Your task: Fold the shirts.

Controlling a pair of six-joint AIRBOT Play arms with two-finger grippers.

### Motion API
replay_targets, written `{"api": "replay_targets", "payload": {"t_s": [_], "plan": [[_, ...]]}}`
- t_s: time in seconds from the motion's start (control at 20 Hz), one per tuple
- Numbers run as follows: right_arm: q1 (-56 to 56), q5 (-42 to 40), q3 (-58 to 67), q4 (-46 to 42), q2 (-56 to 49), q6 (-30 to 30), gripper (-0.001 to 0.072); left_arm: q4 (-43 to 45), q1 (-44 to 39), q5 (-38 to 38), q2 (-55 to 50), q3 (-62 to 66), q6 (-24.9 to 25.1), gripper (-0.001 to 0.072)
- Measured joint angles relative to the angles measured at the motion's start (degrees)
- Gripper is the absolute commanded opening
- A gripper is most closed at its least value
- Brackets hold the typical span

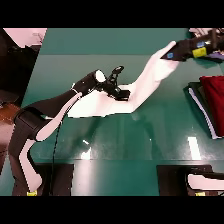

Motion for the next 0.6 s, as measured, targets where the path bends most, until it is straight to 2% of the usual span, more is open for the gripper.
{"api": "replay_targets", "payload": {"t_s": [0.25,0.6], "plan": [[7.1,0.0,8.7,0.1,-5.1,0.7,0.0012,1.2,0.0,0.2,-0.1,0.1,0.0,0.0024],[12.3,-1.7,8.6,0.1,-6.8,0.5,0.0012,2.4,2.2,-5.7,1.5,3.8,0.3,0.0024]]}}
